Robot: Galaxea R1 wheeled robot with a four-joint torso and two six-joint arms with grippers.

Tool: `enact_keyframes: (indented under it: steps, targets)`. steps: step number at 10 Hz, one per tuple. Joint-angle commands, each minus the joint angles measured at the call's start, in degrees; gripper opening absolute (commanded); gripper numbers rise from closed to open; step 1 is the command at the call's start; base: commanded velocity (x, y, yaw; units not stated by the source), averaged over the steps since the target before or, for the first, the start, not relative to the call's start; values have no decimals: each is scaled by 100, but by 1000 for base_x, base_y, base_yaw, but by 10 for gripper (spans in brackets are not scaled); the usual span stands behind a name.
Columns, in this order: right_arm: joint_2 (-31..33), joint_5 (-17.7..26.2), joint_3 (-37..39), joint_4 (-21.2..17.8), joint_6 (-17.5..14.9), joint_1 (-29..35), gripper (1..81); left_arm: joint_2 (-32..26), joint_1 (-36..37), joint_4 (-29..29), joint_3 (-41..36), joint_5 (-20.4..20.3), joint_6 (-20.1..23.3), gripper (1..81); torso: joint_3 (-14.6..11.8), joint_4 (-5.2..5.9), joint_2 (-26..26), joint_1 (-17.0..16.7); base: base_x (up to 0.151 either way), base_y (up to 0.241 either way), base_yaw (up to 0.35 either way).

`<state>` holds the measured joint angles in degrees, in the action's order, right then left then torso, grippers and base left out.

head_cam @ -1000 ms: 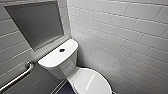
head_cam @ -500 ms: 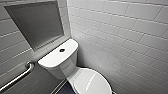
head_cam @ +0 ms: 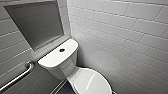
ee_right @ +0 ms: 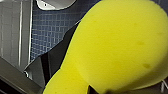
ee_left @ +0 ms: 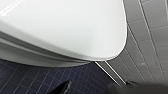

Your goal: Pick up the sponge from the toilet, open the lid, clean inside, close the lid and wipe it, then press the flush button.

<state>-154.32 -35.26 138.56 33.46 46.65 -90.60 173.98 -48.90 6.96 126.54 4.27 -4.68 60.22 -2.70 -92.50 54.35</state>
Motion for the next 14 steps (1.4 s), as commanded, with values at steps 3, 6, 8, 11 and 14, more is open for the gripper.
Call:
enact_keyframes:
  steps: [3,6,8,11,14]
  targets:
    - [101,186,39,169,28,2,10,146,666,165,-252,294,-6,811,256,0,0,0,0,0,0]
    - [13,203,162,169,28,2,10,181,789,498,-279,285,-6,811,424,0,0,5,0,0,0]
    - [-66,203,285,169,28,10,10,146,903,938,-261,241,-6,811,415,0,0,6,0,0,0]
    - [-84,203,311,161,37,2,10,155,1062,1360,-235,241,-15,811,415,0,0,6,0,0,0]
    - [-93,203,320,161,37,10,10,163,1123,1597,-164,224,-16,811,418,0,0,6,0,0,0]
